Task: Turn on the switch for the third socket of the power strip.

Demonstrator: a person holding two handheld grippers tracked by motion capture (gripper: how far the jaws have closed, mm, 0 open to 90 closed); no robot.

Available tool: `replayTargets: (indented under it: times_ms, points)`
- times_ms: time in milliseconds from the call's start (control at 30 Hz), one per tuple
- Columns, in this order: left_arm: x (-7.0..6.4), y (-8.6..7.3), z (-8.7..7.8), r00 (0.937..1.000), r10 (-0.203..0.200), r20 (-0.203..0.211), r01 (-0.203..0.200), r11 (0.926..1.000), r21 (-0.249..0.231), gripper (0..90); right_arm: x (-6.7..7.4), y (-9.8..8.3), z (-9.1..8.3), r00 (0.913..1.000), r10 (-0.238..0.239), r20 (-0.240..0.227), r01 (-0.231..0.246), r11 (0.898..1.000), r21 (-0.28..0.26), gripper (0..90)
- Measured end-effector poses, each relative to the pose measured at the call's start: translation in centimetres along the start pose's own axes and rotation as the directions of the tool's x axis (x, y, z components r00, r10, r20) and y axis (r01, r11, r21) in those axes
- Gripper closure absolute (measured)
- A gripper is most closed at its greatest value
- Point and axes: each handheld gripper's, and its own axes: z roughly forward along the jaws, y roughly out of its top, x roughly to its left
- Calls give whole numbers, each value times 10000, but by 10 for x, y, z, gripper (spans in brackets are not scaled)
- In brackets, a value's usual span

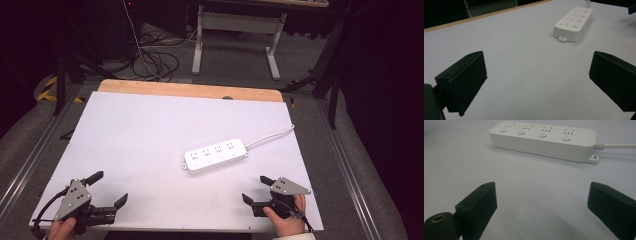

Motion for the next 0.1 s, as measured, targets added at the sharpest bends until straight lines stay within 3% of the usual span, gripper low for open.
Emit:
replayTargets:
  times_ms: [100]
  points:
    - [0, 0, 0, 10000, 50, -64, -51, 10000, -42, 16, -1, 0, -1, 9997, -231, 111, 231, 9997, 2, 88]
